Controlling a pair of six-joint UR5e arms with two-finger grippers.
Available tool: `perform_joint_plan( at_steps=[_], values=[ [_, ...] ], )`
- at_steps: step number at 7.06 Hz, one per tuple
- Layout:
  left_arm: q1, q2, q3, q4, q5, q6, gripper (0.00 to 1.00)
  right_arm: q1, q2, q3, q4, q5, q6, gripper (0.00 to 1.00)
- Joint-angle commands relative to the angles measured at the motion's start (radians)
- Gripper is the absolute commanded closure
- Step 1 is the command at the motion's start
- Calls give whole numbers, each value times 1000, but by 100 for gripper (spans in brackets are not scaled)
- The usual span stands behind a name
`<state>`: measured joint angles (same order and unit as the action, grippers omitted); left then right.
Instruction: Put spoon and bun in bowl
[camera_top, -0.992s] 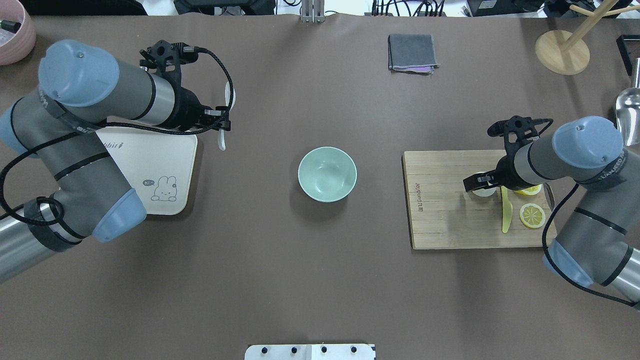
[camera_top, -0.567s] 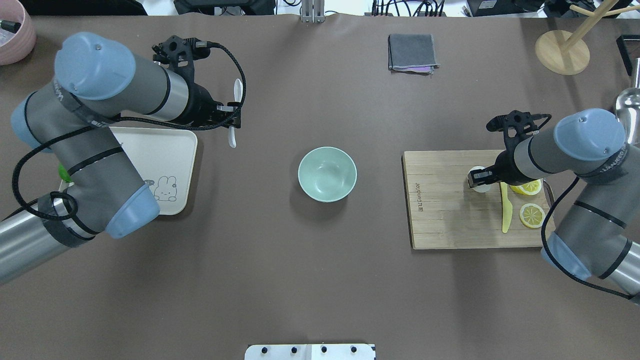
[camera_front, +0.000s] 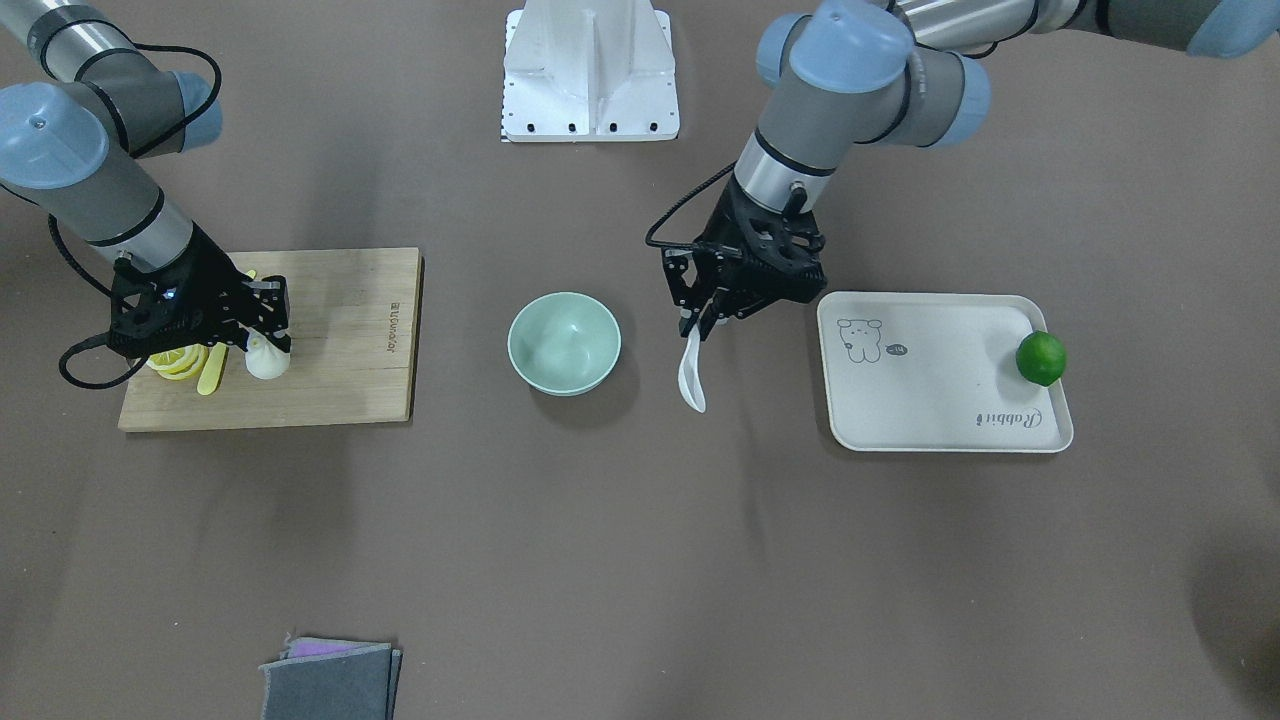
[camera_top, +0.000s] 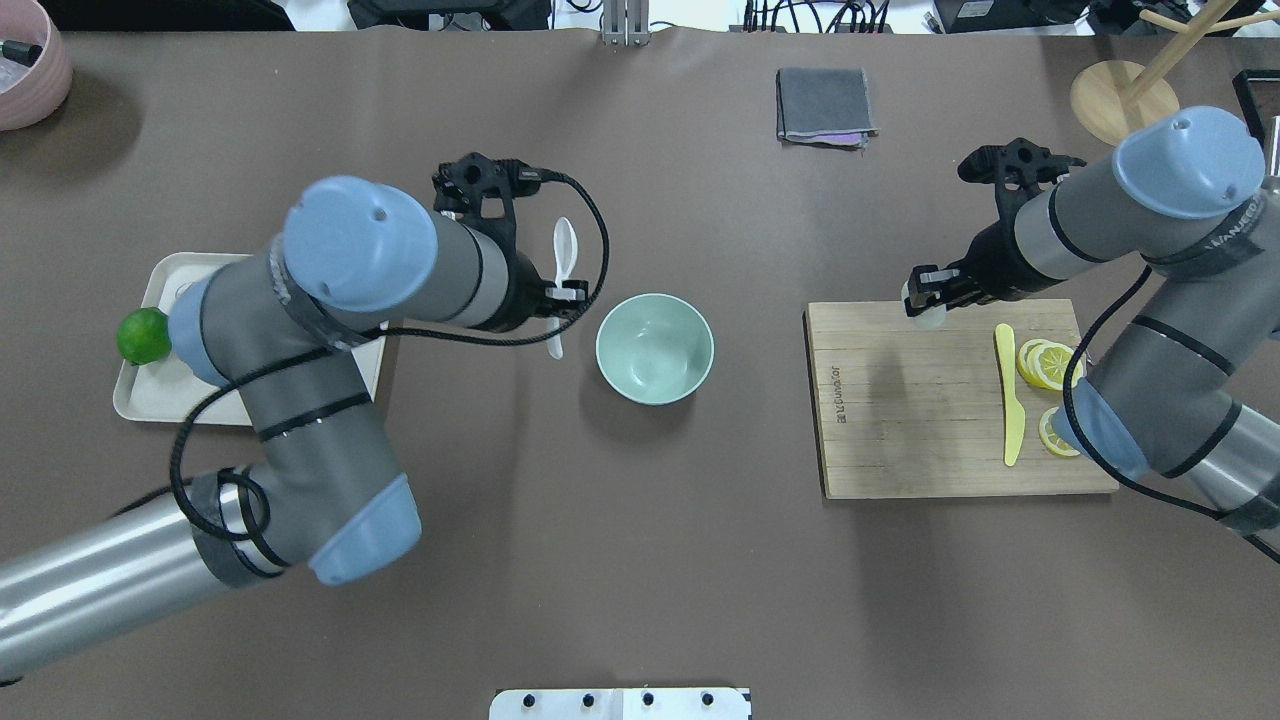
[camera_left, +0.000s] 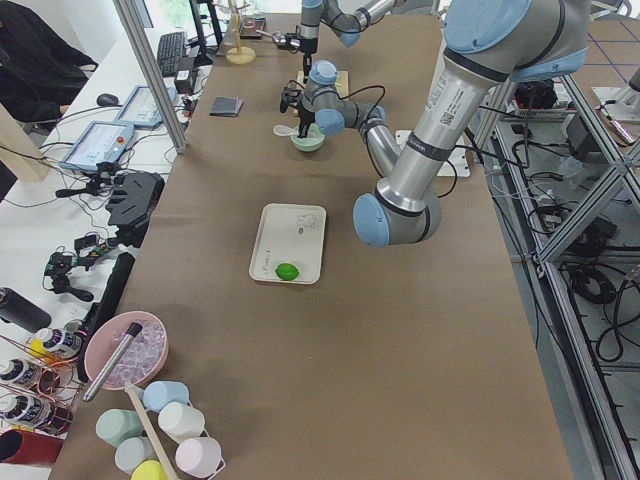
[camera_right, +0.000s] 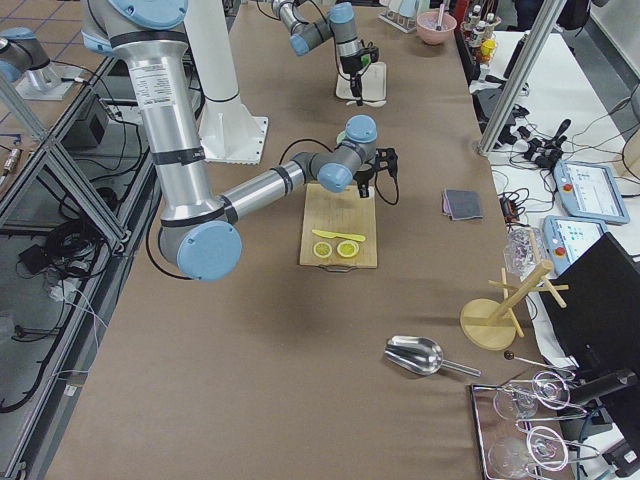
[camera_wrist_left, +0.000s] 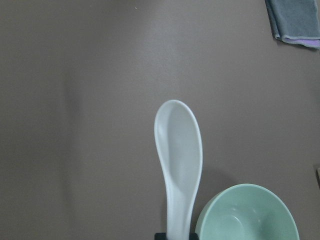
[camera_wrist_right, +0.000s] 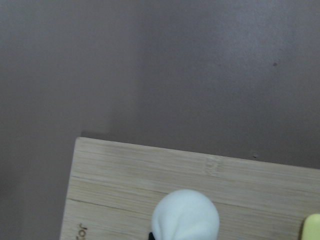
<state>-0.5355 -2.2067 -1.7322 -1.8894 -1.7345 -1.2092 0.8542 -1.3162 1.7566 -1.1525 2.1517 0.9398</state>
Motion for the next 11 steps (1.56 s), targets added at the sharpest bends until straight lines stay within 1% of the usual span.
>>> perform_joint_plan(
  at_steps=[1, 3, 4, 6, 7, 8, 9, 11],
  values=[
    [113, -62, 29, 7, 125, -82, 100, -9, 54, 0, -21, 5, 57, 100],
    [117, -131, 124, 7, 128, -90, 100, -58, 93, -3, -21, -19, 141, 100],
    [117, -149, 146, 7, 130, -89, 100, -70, 98, -3, -19, -41, 146, 100],
    [117, -180, 175, 6, 130, -89, 100, -80, 103, 0, -16, -42, 148, 100],
    [115, -180, 184, 6, 130, -84, 86, -90, 103, 0, -12, -44, 175, 100],
    [114, -174, 186, 6, 132, -72, 3, -109, 132, 1, -10, -52, 204, 100],
    [109, -172, 186, 7, 135, -58, 2, -141, 161, 4, -12, -87, 262, 100],
    [73, -166, 165, 7, 151, -11, 2, -199, 219, -5, -21, -140, 304, 100]
  ],
)
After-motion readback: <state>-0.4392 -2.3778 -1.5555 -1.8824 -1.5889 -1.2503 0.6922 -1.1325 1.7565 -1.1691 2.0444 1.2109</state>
